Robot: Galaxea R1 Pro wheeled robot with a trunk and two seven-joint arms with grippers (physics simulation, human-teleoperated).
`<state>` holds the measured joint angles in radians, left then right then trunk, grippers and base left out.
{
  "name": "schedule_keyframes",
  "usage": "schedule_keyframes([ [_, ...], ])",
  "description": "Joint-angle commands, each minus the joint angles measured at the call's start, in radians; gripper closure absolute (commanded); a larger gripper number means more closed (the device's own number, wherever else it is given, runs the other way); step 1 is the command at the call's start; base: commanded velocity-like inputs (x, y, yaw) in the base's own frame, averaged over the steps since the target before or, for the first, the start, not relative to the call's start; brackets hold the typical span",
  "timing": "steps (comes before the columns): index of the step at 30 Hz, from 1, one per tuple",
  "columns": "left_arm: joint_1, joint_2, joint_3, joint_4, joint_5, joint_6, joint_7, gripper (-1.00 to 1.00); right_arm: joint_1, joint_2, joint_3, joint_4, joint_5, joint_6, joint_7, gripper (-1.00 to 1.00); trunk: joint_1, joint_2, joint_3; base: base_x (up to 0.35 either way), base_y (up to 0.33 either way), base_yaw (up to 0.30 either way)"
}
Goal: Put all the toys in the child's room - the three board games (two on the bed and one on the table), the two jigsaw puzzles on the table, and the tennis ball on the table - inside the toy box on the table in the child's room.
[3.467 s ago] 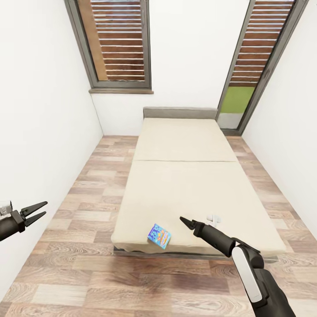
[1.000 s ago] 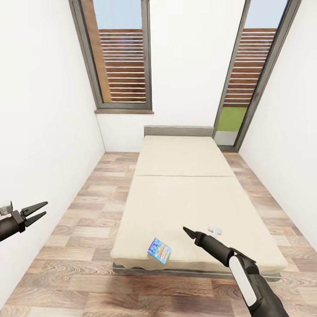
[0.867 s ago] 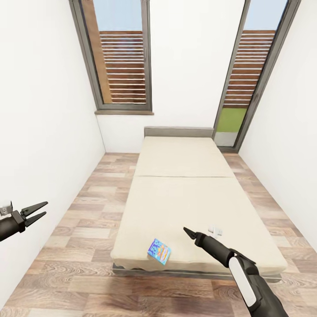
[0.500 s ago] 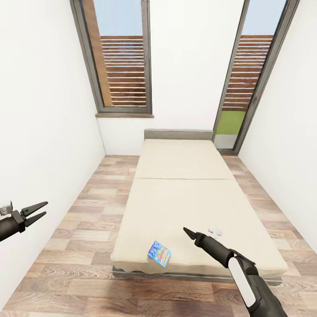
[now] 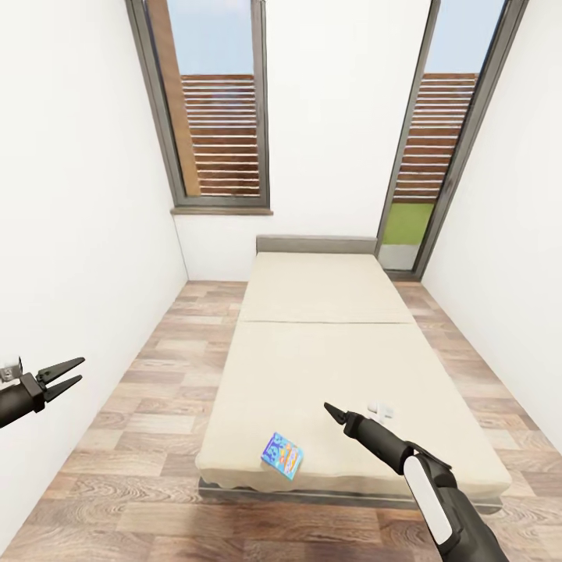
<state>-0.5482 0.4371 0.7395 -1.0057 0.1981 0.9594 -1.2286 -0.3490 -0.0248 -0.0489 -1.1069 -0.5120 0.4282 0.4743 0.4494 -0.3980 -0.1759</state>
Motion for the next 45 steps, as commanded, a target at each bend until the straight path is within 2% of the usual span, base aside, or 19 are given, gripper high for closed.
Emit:
schedule_keyframes([
  [1,-0.001,0.000,0.000,0.000,0.001,0.007,-0.002,-1.00,-0.001,0.000,-0.002,-0.001,-0.008,0.009,0.001,-1.00,0.001,-0.002,0.000,0.000,0.000,0.000],
  [27,-0.001,0.000,0.001,0.000,0.001,0.007,-0.003,-1.00,-0.001,0.001,-0.001,-0.004,-0.008,0.009,0.002,-1.00,0.001,-0.002,0.042,-0.009,0.000,0.000],
  [34,-0.001,0.001,0.001,0.000,0.001,0.007,-0.003,-1.00,-0.001,0.003,0.001,-0.013,-0.008,0.009,0.004,-1.00,0.001,-0.002,0.045,-0.192,0.000,0.000],
  [45,-0.001,0.001,0.001,0.001,0.001,0.006,-0.002,-1.00,-0.001,-0.002,0.012,-0.012,-0.009,0.009,0.002,-1.00,0.001,-0.002,0.045,-0.017,0.002,0.000],
])
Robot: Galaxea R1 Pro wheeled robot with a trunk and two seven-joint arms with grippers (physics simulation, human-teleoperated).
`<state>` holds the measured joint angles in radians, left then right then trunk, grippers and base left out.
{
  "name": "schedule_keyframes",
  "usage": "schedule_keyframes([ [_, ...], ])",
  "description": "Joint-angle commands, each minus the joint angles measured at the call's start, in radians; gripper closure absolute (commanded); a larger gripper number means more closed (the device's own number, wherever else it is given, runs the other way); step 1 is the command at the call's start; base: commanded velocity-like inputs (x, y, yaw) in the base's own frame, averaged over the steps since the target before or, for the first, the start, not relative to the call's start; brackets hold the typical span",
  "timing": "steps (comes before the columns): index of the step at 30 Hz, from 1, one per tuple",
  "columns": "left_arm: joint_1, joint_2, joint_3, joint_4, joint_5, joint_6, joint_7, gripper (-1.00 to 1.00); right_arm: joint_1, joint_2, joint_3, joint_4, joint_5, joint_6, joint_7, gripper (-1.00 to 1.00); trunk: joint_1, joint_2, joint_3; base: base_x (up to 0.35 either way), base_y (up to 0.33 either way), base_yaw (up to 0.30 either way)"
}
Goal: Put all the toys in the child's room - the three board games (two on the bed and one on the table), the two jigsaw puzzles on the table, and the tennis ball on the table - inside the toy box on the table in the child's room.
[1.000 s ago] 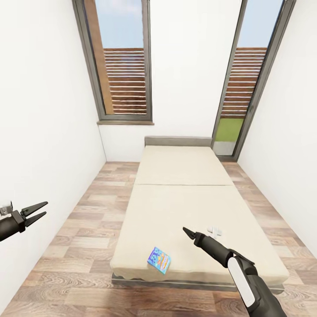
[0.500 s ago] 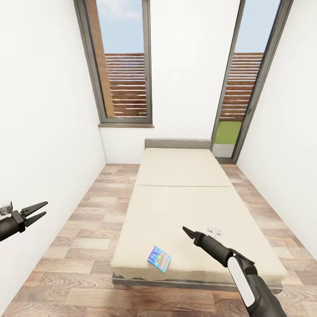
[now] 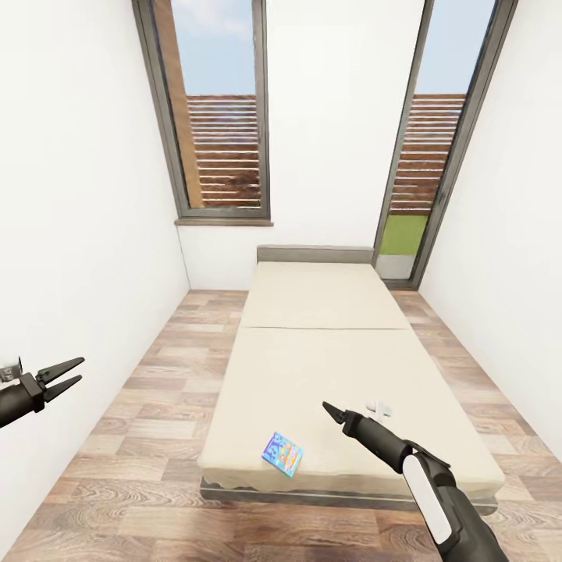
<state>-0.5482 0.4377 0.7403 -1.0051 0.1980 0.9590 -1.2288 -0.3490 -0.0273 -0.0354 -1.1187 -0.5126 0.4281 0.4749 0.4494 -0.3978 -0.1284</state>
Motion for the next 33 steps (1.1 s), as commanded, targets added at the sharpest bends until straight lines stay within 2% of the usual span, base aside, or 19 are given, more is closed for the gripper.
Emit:
schedule_keyframes([
  [1,-0.001,0.000,0.001,0.000,0.001,0.007,-0.002,-1.00,-0.001,0.000,-0.002,-0.001,-0.008,0.009,0.002,-1.00,0.001,-0.002,-0.002,-0.001,0.069,0.000],
  [7,-0.001,0.001,0.000,-0.001,0.001,0.007,-0.002,-1.00,-0.001,0.003,-0.001,-0.002,-0.009,0.009,0.004,-1.00,0.001,-0.002,-0.002,0.000,0.198,0.000],
  [24,-0.001,0.001,0.000,0.000,0.001,0.006,-0.005,-1.00,-0.001,0.007,-0.005,0.010,-0.013,0.009,-0.007,-1.00,0.001,-0.002,-0.002,-0.007,0.052,0.000],
  [28,-0.001,0.001,0.000,-0.001,0.001,0.006,-0.008,-1.00,-0.002,0.009,-0.007,0.041,-0.026,0.010,-0.037,-1.00,0.001,-0.002,-0.002,-0.001,0.003,0.000],
  [33,-0.002,0.003,0.000,0.000,0.001,0.006,-0.005,-1.00,-0.029,0.032,-0.020,0.114,-0.038,0.012,-0.073,-1.00,0.001,-0.002,-0.002,0.000,0.000,0.000],
])
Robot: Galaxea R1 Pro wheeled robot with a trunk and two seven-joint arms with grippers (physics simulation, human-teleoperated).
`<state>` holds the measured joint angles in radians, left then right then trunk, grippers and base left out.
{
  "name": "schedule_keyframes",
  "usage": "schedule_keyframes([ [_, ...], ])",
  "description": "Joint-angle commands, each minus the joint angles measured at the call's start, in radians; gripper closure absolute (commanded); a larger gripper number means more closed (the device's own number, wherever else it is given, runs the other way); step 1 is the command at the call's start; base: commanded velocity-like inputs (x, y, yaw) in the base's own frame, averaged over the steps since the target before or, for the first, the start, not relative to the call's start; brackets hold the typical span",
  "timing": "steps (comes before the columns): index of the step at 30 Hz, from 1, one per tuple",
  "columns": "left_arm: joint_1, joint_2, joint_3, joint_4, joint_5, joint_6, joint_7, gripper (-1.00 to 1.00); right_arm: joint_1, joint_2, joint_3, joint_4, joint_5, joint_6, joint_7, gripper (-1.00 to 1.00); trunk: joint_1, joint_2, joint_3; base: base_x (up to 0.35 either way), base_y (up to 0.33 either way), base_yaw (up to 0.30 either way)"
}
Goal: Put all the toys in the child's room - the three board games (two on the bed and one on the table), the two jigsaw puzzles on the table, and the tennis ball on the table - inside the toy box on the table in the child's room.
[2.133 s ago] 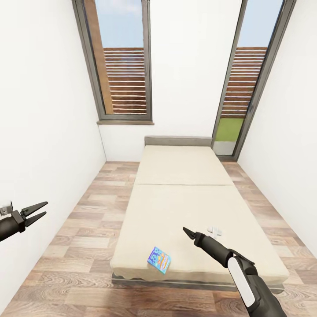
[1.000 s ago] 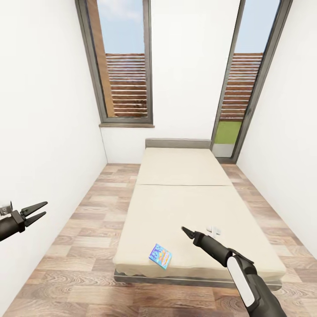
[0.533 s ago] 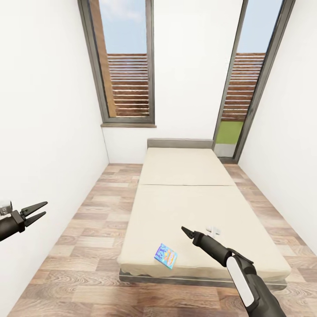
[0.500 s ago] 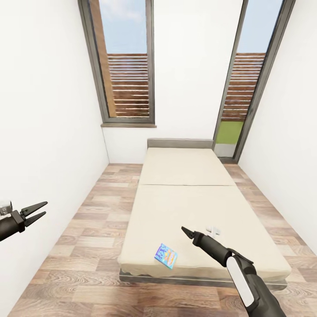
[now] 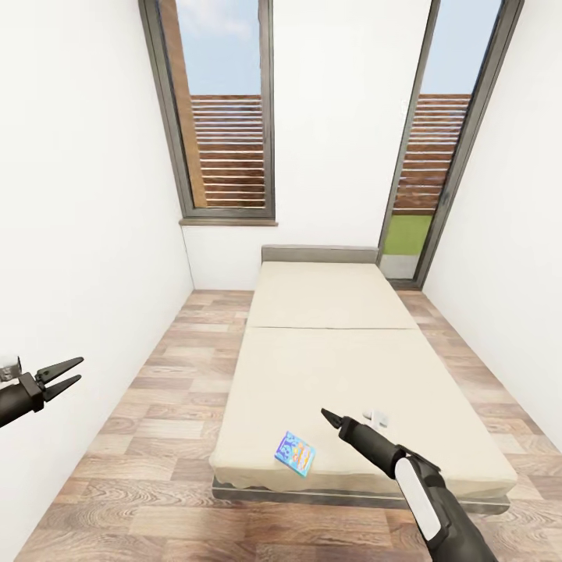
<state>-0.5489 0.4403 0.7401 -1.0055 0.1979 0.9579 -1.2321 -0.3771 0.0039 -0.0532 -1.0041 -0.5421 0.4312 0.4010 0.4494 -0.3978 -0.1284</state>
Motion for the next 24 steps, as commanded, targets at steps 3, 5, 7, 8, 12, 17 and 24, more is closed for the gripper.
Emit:
schedule_keyframes([
  [3,-0.002,-0.001,-0.003,0.000,0.002,0.006,0.001,-1.00,-0.009,0.011,-0.010,0.019,-0.020,0.008,-0.027,-1.00,0.001,-0.002,-0.002,0.000,0.000,0.000],
  [5,-0.002,-0.001,-0.012,0.000,0.002,0.006,-0.002,-1.00,-0.011,0.020,-0.012,0.024,-0.022,0.007,-0.062,-1.00,0.001,-0.002,-0.002,0.000,0.000,0.000],
  [7,-0.003,-0.001,-0.023,-0.005,0.002,0.006,-0.005,-1.00,-0.011,0.026,-0.012,0.027,-0.024,0.006,-0.100,-1.00,0.001,-0.002,-0.002,0.000,0.000,0.000],
  [8,-0.004,-0.001,-0.027,-0.008,0.002,0.006,-0.006,-1.00,-0.010,0.027,-0.012,0.028,-0.024,0.006,-0.110,-1.00,0.001,-0.002,-0.002,0.000,0.000,0.000],
  [12,-0.005,-0.002,-0.053,-0.044,0.002,0.008,-0.009,-1.00,0.005,0.029,-0.011,0.056,-0.025,0.002,-0.142,-1.00,0.001,-0.002,-0.002,0.000,0.000,0.000],
  [17,-0.005,-0.004,-0.084,-0.060,0.002,0.009,-0.011,-1.00,0.011,0.017,-0.026,0.158,-0.034,-0.008,-0.124,-1.00,0.001,-0.002,-0.002,0.000,0.000,0.000],
  [24,-0.005,-0.003,-0.105,-0.065,0.004,0.015,-0.011,-1.00,0.012,0.015,-0.099,0.234,-0.074,-0.016,-0.043,-1.00,0.016,-0.030,-0.015,0.000,0.000,0.000],
])
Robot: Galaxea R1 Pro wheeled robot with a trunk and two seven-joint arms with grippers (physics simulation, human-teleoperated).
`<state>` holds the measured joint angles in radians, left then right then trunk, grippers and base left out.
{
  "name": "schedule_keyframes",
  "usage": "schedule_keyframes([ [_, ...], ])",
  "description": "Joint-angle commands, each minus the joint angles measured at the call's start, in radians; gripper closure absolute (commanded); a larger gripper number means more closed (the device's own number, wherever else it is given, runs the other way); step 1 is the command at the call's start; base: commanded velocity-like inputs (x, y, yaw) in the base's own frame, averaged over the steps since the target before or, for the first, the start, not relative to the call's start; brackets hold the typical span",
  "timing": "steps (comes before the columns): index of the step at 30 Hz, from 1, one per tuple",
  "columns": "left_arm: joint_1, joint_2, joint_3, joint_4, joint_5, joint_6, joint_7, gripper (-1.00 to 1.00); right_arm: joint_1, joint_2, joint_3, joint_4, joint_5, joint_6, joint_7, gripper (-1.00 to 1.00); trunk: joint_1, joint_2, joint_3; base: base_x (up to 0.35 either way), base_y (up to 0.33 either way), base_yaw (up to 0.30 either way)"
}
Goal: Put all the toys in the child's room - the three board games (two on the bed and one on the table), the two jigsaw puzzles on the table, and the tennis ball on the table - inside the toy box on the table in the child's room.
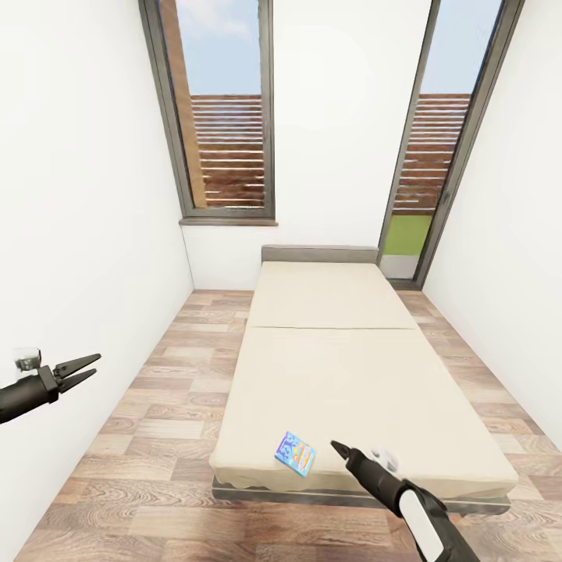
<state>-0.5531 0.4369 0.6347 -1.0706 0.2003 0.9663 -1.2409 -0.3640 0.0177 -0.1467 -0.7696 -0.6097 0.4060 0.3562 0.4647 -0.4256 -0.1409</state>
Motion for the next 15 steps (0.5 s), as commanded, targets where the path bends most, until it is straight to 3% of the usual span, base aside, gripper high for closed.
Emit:
schedule_keyframes([
  [1,-0.001,0.000,0.000,0.000,0.002,0.008,-0.002,-1.00,-0.001,0.002,-0.010,0.003,-0.005,0.008,-0.002,-1.00,0.004,-0.009,-0.005,0.000,0.000,0.000],
  [8,-0.001,0.000,-0.001,0.001,0.002,0.012,-0.002,-1.00,-0.005,-0.004,-0.020,0.004,-0.010,0.009,-0.162,-1.00,0.031,-0.058,-0.027,0.000,0.000,0.000],
  [15,-0.001,0.000,-0.001,0.000,0.004,0.012,-0.002,-1.00,-0.003,0.010,-0.019,0.007,-0.014,0.000,-0.209,-1.00,0.058,-0.107,-0.049,0.000,0.000,0.000],
])
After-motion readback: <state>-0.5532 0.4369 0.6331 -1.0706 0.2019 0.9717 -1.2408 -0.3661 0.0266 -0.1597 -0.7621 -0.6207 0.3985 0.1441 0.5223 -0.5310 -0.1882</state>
